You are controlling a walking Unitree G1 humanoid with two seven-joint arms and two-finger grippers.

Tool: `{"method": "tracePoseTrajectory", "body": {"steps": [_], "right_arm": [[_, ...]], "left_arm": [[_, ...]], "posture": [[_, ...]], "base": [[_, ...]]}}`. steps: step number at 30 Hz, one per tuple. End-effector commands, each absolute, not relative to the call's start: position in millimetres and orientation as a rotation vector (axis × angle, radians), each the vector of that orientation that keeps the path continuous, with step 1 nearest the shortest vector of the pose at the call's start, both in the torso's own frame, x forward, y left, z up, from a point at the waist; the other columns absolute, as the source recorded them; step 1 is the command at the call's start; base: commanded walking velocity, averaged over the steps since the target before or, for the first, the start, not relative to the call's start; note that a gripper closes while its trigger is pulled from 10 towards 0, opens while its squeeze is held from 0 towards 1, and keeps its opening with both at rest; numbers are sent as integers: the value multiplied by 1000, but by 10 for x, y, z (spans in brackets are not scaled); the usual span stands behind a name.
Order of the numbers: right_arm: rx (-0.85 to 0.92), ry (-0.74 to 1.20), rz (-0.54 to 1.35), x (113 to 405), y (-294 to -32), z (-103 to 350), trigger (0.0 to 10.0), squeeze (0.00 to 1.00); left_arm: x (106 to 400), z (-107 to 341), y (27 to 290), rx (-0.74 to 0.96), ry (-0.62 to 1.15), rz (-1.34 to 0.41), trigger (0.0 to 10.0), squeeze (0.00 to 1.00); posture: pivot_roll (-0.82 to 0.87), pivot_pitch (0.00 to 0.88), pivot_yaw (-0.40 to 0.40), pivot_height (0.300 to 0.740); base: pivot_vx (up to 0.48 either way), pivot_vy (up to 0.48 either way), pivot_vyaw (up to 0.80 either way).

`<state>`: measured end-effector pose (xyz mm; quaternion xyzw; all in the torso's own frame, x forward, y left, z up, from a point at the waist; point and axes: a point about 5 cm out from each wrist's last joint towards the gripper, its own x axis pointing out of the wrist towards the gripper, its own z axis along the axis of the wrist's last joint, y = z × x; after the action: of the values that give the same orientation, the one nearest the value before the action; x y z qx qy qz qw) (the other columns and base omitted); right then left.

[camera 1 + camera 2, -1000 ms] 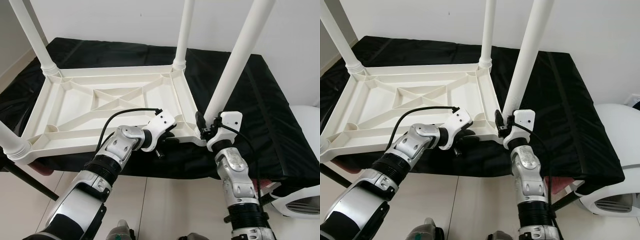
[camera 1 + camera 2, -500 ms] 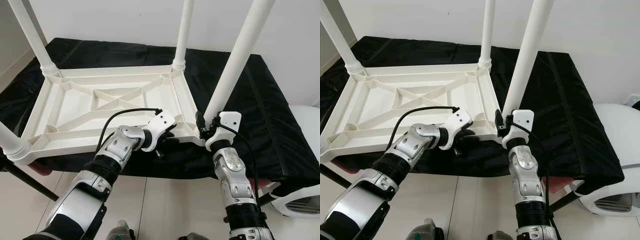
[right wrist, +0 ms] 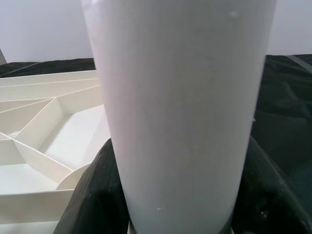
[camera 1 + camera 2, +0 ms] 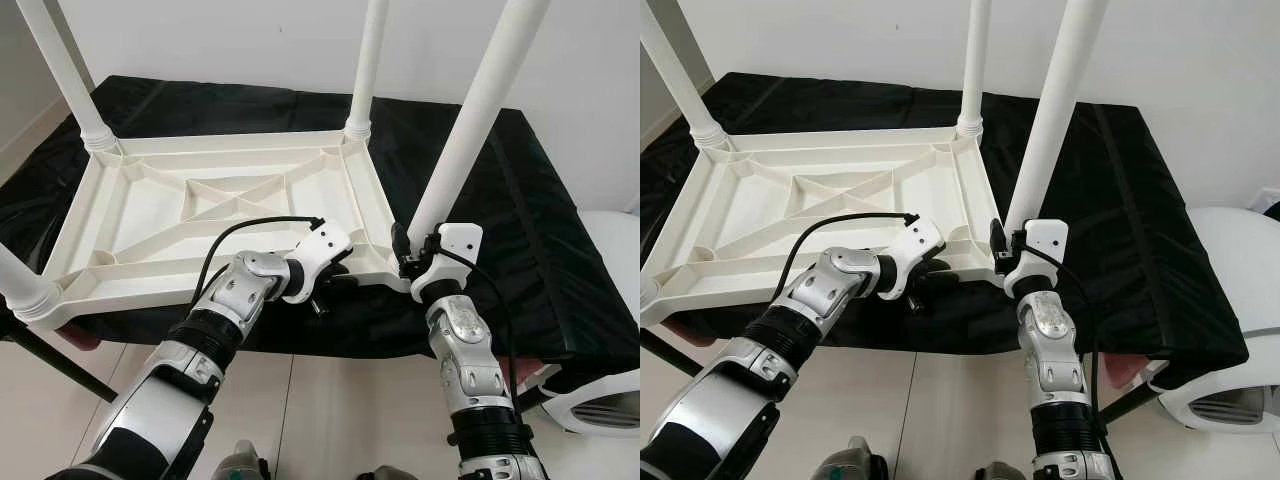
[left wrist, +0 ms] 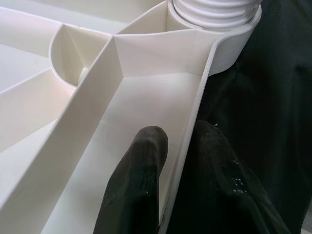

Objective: Building children table

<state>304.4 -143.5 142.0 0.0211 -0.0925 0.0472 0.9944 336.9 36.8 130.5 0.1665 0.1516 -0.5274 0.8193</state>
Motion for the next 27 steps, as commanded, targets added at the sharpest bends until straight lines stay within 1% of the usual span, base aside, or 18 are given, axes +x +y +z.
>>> {"method": "tracePoseTrajectory", "body": {"steps": [1, 27], "right_arm": [[105, -191, 99, 3054, -1395, 1440, 0, 0], [105, -191, 99, 3054, -1395, 1440, 0, 0]], "left_arm": [[3429, 1296, 367, 380, 315, -1000, 10000, 0], [3429, 1296, 367, 380, 315, -1000, 10000, 0]], "posture": [[-38, 42, 14, 740], [-38, 42, 14, 740]], "base": [[0, 0, 0], [0, 0, 0]]}}
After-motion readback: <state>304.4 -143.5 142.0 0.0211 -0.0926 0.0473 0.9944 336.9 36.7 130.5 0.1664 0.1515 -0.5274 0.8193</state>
